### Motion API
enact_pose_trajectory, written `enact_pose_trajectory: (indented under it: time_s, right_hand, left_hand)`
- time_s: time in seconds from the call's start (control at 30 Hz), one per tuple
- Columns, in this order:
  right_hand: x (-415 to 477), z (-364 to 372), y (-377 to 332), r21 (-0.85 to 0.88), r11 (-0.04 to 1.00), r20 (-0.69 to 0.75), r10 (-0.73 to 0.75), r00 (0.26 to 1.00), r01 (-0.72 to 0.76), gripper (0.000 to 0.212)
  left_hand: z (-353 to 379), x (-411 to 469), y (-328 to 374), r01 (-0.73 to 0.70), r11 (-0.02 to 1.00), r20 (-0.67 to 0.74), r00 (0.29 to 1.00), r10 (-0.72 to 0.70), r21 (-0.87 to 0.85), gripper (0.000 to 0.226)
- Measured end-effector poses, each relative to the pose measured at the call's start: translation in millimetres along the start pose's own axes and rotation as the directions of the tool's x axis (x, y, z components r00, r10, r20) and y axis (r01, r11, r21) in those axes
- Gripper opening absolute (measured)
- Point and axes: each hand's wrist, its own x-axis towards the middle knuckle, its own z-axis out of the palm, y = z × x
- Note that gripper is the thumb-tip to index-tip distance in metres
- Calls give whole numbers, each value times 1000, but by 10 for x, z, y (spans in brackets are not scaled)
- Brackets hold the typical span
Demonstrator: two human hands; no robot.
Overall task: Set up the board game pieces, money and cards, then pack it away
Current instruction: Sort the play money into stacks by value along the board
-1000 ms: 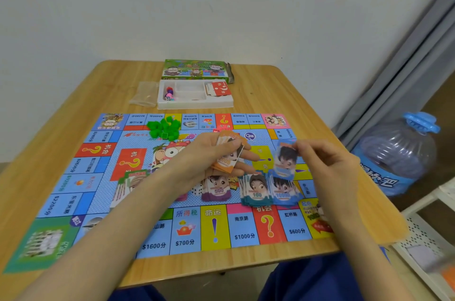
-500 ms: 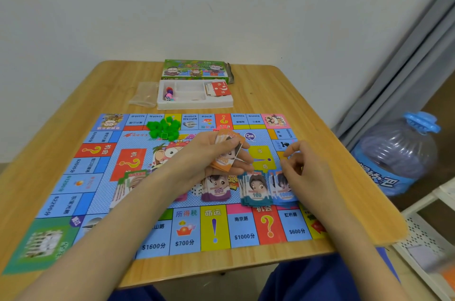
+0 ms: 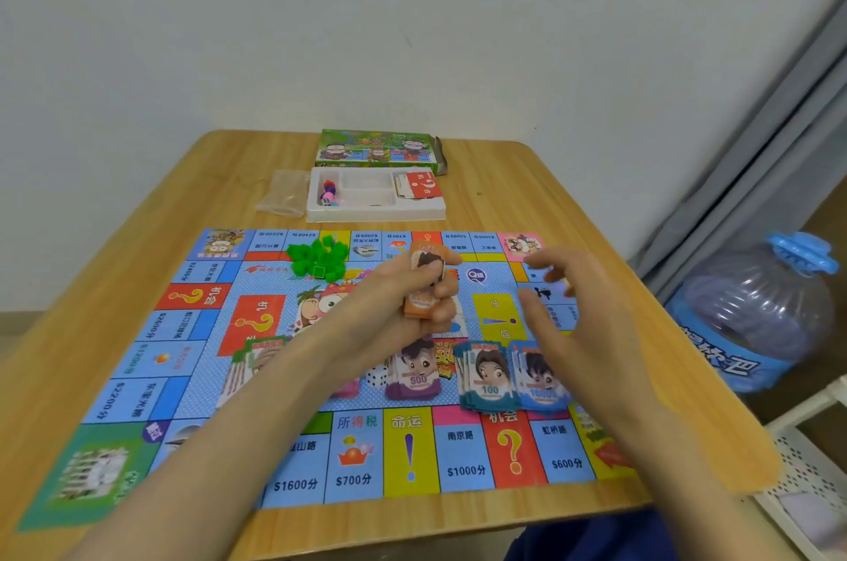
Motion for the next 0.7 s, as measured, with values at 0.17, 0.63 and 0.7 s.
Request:
enact_pose_trajectory:
  time_s: [0.17,0.63,0.7]
  right_hand:
    - [405,179,-318,-18,945,355,-299,886,326,89]
    - [614,653,-330,249,953,347,-252,903,171,58]
    - [602,660,-321,285,949,329,-230,916,135,60]
  left_hand:
    - [3,14,63,-108,994,-74,992,105,-25,14]
    - [-153,18,163,-114,993,-107,988,112,-10,21]
    - [-173,20,157,-103,994,-87,991,106,34,26]
